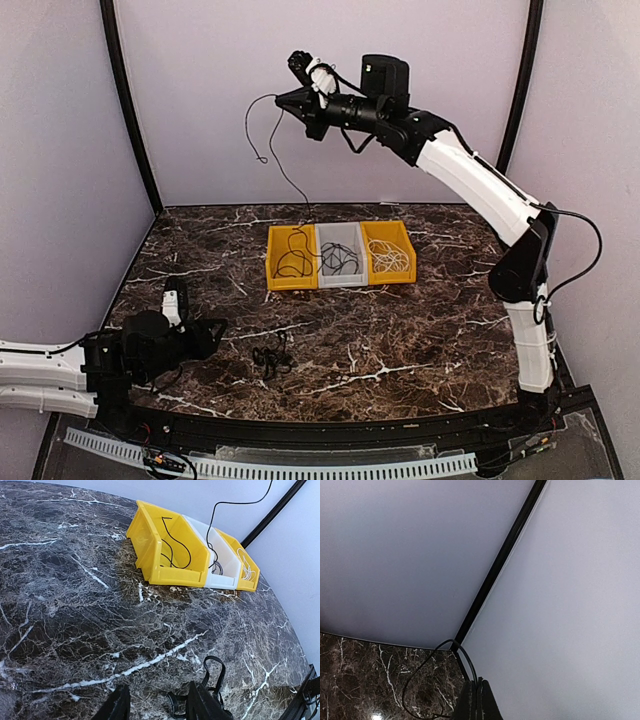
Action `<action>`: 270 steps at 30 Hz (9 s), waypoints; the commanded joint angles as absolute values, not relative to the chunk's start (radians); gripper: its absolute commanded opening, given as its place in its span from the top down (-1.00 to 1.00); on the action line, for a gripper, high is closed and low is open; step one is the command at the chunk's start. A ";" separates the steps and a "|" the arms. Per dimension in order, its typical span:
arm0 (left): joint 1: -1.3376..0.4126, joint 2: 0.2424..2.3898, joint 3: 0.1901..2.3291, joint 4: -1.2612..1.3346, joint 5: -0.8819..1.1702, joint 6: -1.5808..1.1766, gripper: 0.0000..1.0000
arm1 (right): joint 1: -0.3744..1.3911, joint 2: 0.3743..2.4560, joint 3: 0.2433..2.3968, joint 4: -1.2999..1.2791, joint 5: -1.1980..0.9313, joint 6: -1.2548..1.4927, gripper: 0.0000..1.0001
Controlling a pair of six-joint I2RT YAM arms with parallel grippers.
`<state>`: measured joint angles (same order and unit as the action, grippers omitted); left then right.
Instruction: Untangle the cables
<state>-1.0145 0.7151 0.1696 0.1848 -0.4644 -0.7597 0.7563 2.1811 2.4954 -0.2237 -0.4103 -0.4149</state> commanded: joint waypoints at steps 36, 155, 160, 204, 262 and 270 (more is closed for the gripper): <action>-1.019 0.612 0.129 0.119 -0.495 -0.773 0.16 | 0.767 2.227 2.345 -0.127 -0.323 -0.499 1.00; -1.019 0.636 0.055 0.236 -0.513 -0.769 0.15 | 0.521 2.227 2.037 -0.584 -0.306 -0.220 0.19; -1.017 0.635 0.051 0.242 -0.513 -0.770 0.15 | 0.522 2.235 2.040 -0.586 -0.258 -0.210 0.16; -1.018 0.630 0.048 0.229 -0.518 -0.777 0.15 | 0.648 2.259 2.202 -0.669 -0.429 -0.186 1.00; -1.019 0.684 0.047 0.241 -0.517 -0.789 0.14 | 0.667 2.347 2.336 -0.643 -0.429 -0.040 1.00; -1.018 0.663 0.035 0.240 -0.525 -0.796 0.14 | 0.681 2.357 2.302 -0.525 -0.446 -0.040 1.00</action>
